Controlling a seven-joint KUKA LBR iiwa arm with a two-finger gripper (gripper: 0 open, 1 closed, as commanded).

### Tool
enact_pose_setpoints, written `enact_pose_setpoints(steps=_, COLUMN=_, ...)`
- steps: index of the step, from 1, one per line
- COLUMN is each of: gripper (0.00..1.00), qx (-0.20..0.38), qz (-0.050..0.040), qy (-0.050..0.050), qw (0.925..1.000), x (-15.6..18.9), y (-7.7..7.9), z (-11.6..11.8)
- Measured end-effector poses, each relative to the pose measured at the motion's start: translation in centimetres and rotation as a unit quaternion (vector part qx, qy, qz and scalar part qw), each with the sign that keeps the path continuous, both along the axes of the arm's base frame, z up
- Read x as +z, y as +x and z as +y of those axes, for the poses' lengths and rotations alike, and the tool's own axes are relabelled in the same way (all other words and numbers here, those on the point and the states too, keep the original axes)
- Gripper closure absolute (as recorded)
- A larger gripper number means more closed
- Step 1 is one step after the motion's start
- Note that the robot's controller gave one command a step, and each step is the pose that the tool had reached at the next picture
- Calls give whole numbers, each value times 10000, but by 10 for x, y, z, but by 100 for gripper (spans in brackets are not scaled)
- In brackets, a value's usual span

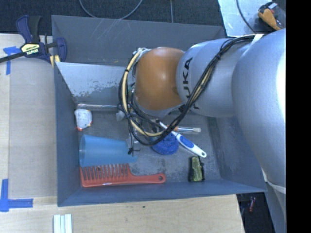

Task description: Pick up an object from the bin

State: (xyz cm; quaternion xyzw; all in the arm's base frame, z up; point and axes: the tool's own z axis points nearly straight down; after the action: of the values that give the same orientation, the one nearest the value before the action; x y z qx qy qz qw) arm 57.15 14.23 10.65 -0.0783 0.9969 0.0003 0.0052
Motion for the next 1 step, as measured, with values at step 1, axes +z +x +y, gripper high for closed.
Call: enact_pose_setpoints(steps=1, gripper=0, qx=429, qz=-14, qy=-4, qw=9991, x=-7, y=-5, z=3)
